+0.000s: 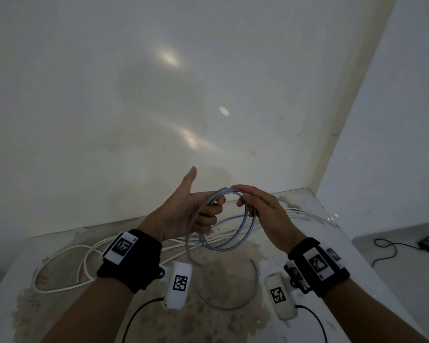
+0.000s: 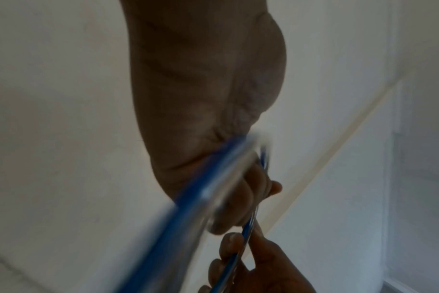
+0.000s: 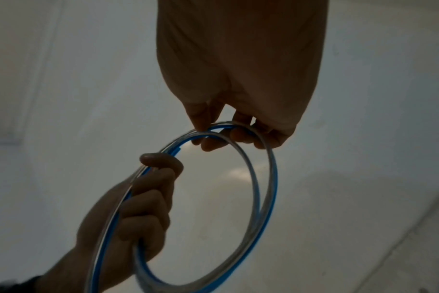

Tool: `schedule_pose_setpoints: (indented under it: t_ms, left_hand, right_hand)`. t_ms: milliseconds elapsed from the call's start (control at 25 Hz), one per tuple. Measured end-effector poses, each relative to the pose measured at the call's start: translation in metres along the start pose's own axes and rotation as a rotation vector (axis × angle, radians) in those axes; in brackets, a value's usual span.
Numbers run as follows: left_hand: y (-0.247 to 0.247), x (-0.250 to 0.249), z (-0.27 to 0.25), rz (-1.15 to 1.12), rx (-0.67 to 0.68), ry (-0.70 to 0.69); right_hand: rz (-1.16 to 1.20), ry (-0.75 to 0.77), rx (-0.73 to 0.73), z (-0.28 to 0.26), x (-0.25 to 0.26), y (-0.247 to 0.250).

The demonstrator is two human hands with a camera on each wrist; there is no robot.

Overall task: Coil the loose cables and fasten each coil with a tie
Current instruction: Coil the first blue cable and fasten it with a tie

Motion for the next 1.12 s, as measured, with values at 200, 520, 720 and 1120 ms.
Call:
schedule_pose_setpoints:
  t_ms: [200, 520, 720, 1120]
  left_hand:
    - [0.000, -0.011, 0.003, 0.359, -0.154, -0.109]
    - [-0.007, -0.008, 0.014, 0.130, -0.250, -0.249]
    - [0.021, -0.026, 0.013, -0.291, -0.294, -0.456]
    - [0.050, -0.017, 0.001, -0.434, -0.311, -0.491]
  right_hand:
    - [-0.086, 0.018, 0.058, 0.008, 0.004, 0.002]
    - [-0.130, -0.069, 0.112, 0.015, -0.010, -0.017]
    - [-0.195, -0.270, -0.061, -0.019, -0.041, -0.032]
    - [0.632, -0.604, 0.009, -0.032, -0.063, -0.063]
Point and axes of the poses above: each hand's wrist, its own z-axis towards the middle knuckle, its own y-axis out of the back of the hand, x = y × z, the point moved 9 cm from there along z, towards the middle knuckle, and after that the axes turned 4 degrees about -z, right-handed, at the moved point
